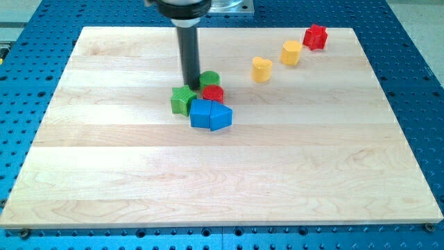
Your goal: Move the green circle close to the red circle
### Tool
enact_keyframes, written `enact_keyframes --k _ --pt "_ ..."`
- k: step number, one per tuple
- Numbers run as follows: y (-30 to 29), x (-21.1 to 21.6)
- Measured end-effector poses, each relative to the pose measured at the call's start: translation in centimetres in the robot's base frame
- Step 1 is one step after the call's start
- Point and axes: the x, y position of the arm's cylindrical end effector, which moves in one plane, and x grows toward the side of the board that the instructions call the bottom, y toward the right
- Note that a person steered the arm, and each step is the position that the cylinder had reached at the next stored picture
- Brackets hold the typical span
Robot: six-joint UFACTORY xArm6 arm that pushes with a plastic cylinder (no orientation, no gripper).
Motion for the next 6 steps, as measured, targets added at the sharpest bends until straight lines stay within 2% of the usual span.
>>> enact_keyframes --k 1,2,4,6 --pt "-3.5 2.2" --pt "0.8 4.0" --pt "-3.1 -2.7" --pt "3.9 -1.5"
